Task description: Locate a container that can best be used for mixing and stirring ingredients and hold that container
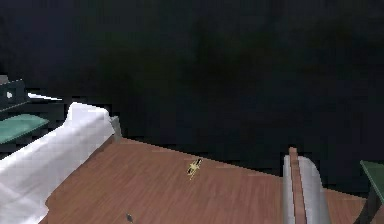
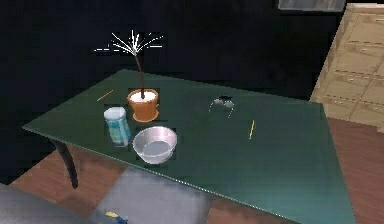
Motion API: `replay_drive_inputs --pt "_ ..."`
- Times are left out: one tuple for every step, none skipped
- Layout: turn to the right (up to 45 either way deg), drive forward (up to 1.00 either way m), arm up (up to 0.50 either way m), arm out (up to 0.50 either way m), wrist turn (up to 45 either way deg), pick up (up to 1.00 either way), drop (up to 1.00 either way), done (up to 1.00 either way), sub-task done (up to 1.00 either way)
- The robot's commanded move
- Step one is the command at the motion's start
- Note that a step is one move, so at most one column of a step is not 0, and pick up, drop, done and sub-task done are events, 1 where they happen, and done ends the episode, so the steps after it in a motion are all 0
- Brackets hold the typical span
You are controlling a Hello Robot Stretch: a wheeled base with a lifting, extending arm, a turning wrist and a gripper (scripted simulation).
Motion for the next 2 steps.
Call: replay_drive_inputs --pt "0.0 0.0 0.5 0.0 0.0 0.0 0.0 0.0 0.0" --pt "0.0 0.0 0.34 0.0 0.0 0.0 0.0 0.0 0.0"
